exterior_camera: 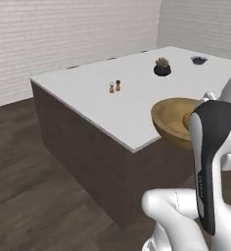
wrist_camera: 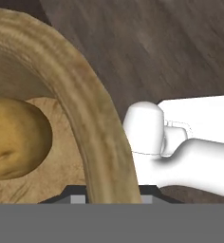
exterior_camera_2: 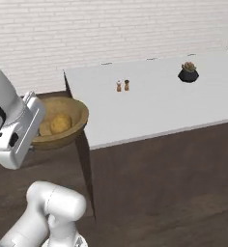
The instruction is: Pick the potato from the sink and place it in the bowl. Then pick the bowl and place it in the microwave. Then close the microwave door and press the start button.
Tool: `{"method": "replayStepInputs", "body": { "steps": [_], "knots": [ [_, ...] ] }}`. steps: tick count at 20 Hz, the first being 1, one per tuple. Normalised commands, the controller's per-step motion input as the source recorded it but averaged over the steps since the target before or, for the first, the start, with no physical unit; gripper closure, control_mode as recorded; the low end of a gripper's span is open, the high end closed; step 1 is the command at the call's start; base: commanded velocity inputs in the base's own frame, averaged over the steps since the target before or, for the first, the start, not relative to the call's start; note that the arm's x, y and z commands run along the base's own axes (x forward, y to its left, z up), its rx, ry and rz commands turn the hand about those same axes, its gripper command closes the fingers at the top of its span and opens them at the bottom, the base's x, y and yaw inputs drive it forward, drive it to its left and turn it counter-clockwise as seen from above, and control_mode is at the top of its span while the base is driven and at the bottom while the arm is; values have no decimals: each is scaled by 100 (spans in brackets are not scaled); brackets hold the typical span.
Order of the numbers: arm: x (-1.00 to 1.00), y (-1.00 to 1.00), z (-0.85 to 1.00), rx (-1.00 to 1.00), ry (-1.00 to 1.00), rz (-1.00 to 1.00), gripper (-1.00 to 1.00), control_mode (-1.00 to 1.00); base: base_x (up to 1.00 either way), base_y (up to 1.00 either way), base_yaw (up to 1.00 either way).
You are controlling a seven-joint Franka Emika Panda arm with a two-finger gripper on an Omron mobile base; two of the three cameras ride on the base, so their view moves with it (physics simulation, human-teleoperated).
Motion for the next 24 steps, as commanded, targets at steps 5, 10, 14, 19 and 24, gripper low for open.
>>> {"method": "replayStepInputs", "body": {
  "steps": [5, 10, 14, 19, 24],
  "knots": [
    [0, 0, 0, 0, 0, 0, 100, 100, 0, -18, -57],
    [0, 0, 0, 0, 0, 0, 100, 100, 0, -11, -53],
    [0, 0, 0, 0, 0, 0, 100, 100, 0, -8, -53],
    [0, 0, 0, 0, 0, 0, 100, 100, 0, -4, -52],
    [0, 0, 0, 0, 0, 0, 100, 100, 10, -7, -47]
  ]
}}
